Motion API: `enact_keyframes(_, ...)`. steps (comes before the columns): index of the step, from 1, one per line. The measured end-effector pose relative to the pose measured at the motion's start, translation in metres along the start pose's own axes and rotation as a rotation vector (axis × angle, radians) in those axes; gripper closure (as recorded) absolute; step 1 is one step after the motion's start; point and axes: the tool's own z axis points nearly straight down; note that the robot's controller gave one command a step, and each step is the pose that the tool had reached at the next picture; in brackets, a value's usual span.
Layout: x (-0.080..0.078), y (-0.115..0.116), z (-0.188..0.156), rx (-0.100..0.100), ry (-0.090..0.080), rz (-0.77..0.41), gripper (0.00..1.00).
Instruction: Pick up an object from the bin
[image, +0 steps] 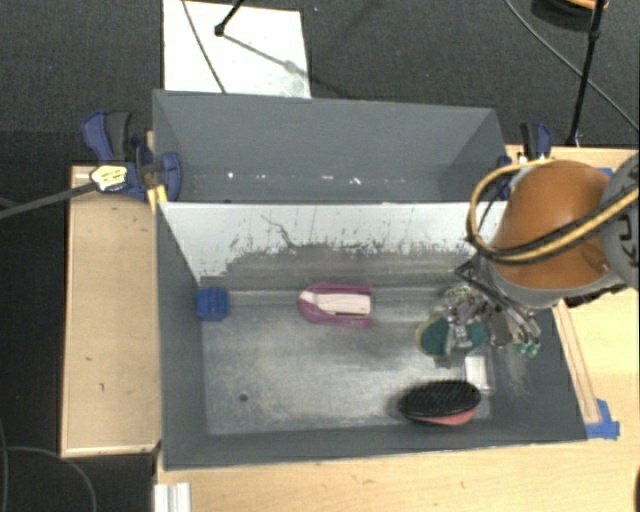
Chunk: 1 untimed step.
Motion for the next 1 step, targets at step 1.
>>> enact_keyframes(1,-0.0583,-0.0194,-0.1997,0.001,-0.006,-0.034,1.00)
